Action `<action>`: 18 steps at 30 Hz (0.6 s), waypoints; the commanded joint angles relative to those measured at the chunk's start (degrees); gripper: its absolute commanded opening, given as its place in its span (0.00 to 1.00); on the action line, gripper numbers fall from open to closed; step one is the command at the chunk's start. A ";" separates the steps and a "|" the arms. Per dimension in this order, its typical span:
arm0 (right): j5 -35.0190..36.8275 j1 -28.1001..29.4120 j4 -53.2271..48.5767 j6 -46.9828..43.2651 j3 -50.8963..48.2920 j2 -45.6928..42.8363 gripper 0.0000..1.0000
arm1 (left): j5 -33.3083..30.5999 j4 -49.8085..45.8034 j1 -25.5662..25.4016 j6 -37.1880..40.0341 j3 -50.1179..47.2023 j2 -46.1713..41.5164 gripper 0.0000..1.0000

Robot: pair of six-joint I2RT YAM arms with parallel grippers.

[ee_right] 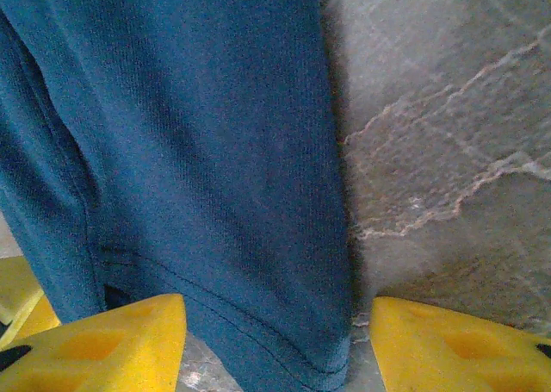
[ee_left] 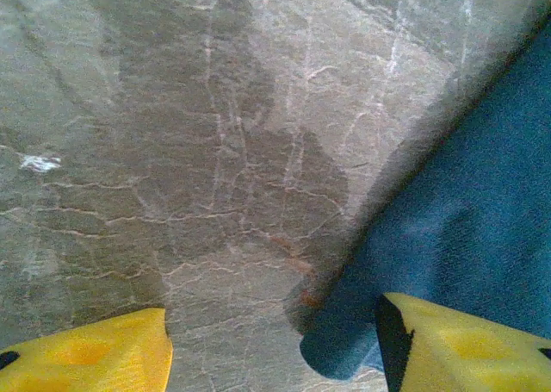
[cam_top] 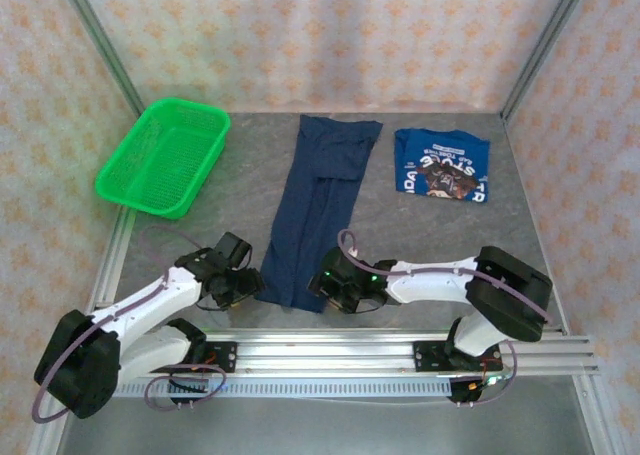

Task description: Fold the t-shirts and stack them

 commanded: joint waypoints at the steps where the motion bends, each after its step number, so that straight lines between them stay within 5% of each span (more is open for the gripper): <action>1: -3.77 0.88 4.77 -1.04 1.14 5.20 0.59 | 7.97 19.49 -0.33 1.89 2.49 2.12 0.63; 9: -5.77 0.88 6.01 -1.56 4.08 9.67 0.53 | 8.13 21.93 -2.71 1.65 5.99 7.98 0.58; 18: -6.92 0.82 5.59 -2.09 7.12 13.12 0.13 | 4.96 14.83 -3.43 4.37 5.55 7.26 0.42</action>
